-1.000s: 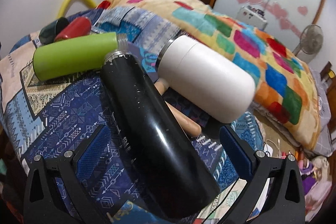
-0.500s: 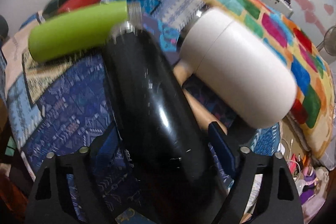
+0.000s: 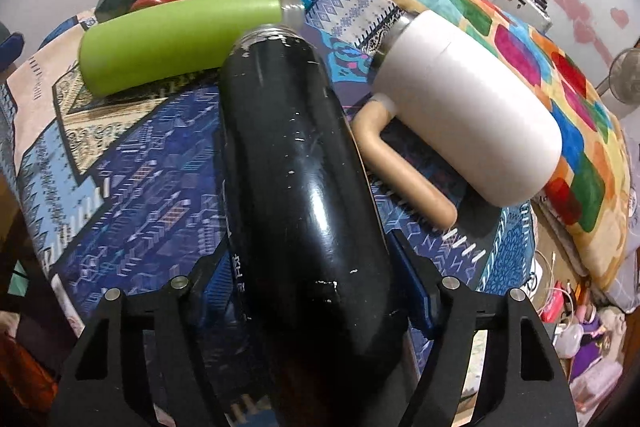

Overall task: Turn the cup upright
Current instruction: 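Reach the right tool down to the black thermos and close around it, then lift the black thermos with the right tool and swing it toward the left tool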

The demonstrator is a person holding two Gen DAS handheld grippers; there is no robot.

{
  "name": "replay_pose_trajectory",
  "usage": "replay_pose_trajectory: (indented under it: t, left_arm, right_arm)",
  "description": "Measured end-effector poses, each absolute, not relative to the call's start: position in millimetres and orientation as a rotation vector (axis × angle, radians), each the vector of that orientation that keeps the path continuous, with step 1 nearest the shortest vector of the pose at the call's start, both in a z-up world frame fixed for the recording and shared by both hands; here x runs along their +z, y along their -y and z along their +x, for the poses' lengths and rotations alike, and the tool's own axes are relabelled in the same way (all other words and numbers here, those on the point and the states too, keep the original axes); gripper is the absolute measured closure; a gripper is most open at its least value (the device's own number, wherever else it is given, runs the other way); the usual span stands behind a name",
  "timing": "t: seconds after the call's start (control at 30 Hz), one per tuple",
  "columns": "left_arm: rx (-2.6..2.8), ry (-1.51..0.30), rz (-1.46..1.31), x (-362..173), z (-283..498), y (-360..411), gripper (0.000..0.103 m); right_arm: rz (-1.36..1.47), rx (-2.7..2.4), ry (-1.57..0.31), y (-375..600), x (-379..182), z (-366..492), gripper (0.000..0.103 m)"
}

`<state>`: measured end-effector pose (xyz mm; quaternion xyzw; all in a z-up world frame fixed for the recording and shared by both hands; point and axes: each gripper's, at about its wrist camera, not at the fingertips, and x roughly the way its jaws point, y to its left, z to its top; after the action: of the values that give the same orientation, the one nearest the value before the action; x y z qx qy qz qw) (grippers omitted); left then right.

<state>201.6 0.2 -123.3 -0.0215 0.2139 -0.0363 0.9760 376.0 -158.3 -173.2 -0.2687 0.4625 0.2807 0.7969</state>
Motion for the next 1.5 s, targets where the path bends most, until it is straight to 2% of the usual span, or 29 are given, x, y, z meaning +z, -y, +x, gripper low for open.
replay_pose_trajectory:
  t: [0.23, 0.7, 1.13, 1.5]
  left_arm:
    - [-0.066, -0.407, -0.036, -111.1, 186.7, -1.8, 0.0]
    - [-0.053, -0.361, -0.045, -87.3, 144.4, -14.0, 0.0]
    - [-0.012, -0.384, -0.062, -93.7, 124.5, -41.3, 0.0]
    - [0.012, -0.454, -0.061, -117.8, 137.8, -47.1, 0.0]
  right_arm:
    - [-0.532, 0.606, -0.946, 156.3, -147.8, 355.9, 0.039]
    - [-0.53, 0.673, -0.876, 139.7, -115.5, 299.4, 0.04]
    - [-0.528, 0.719, -0.949, 101.7, -155.2, 281.3, 0.04]
    - [-0.531, 0.707, -1.005, 90.2, -174.2, 293.1, 0.04]
